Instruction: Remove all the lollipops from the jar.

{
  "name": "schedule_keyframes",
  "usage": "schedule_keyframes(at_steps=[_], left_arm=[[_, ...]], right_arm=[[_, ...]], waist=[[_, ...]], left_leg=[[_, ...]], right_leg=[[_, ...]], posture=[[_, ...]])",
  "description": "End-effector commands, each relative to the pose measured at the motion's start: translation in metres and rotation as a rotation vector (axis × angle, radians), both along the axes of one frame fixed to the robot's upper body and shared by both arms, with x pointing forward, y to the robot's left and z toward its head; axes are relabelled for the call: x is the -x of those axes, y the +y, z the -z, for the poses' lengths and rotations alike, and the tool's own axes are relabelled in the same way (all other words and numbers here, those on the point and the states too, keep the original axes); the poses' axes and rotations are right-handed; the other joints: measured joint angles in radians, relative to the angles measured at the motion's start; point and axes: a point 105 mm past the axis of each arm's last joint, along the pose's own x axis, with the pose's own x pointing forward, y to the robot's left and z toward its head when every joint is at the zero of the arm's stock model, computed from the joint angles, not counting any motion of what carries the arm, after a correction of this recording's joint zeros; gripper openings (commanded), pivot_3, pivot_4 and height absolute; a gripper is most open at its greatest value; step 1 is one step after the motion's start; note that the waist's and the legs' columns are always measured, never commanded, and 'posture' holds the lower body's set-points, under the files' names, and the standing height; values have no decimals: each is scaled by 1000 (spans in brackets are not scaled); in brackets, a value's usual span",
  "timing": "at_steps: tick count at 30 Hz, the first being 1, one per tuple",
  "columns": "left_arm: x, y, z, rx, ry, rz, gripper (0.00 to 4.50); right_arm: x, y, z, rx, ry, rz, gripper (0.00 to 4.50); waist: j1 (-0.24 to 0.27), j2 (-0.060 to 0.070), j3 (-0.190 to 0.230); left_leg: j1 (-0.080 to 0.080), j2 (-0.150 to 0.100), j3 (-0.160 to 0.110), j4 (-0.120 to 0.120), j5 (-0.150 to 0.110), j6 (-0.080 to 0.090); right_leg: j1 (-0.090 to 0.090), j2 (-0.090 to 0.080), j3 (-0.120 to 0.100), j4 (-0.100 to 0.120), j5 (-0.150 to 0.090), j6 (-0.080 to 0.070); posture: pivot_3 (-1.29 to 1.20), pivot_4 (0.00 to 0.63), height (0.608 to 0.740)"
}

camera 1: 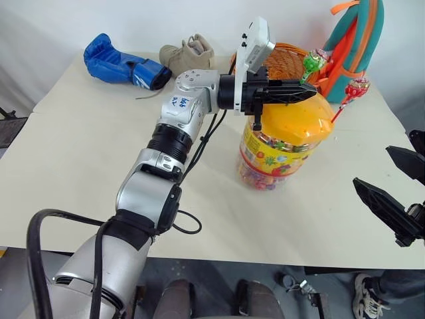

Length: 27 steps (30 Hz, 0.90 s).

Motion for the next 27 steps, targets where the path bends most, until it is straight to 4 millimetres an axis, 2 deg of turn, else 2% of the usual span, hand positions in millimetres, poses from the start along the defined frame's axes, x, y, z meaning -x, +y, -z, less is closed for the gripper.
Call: schedule_keyframes(at_steps=[1, 9, 14, 17, 18, 20, 22, 27], left_arm=[[10, 4, -27, 39, -64, 17, 14], [15, 32, -46, 65, -52, -30, 14], [3, 60, -54, 79, -32, -183, 14], [-1, 68, -55, 77, -29, -224, 14], [-8, 84, -53, 71, -9, -301, 14], [-24, 118, -44, 40, 36, -459, 14], [-28, 137, -35, 9, 59, -534, 14], [-35, 186, 17, -167, 202, -755, 14]], right_arm=[[2, 4, -1, 14, -42, 25, 4500], [0, 14, 4, 0, -42, 6, 4500], [-2, 19, 4, -7, -46, -8, 4500], [-3, 20, 4, -8, -46, -6, 4500], [-6, 20, 4, -16, -51, 2, 4500], [-9, 24, 5, -23, -53, 2, 4500], [-11, 26, 6, -33, -53, 1, 4500], [-13, 29, 9, -32, -32, -24, 4500]], waist=[[-1, 0, 0], [-3, 0, 0], [-5, 0, 0], [-5, 0, 0], [-3, 0, 0], [-9, 1, 0], [-18, 1, -1], [-25, 1, -1]], left_leg=[[0, 0, 0, 0, 0, 0], [-9, 0, 2, 2, 0, 0], [-9, 0, 2, 2, 1, -1], [-9, 0, 2, 2, 1, -1], [-9, 0, 2, 2, 1, -1], [-9, 0, 2, 2, 1, -1], [-8, 0, 2, 1, 1, -1], [-8, 0, 1, 2, 1, -2]], right_leg=[[0, 0, 0, 0, 0, 0], [-12, 0, 3, 5, 0, 0], [-12, 0, 3, 6, 0, 0], [-12, 0, 3, 6, 0, 0], [-12, 0, 3, 6, 0, 0], [-12, 0, 4, 6, 0, 0], [-13, 1, 6, 8, 0, 0], [-13, 1, 5, 9, 0, -1]], posture=[[0, 150, 740], [0, 150, 740], [0, 150, 740], [0, 150, 740], [0, 150, 740], [0, 150, 740], [0, 150, 740], [0, 150, 740]])
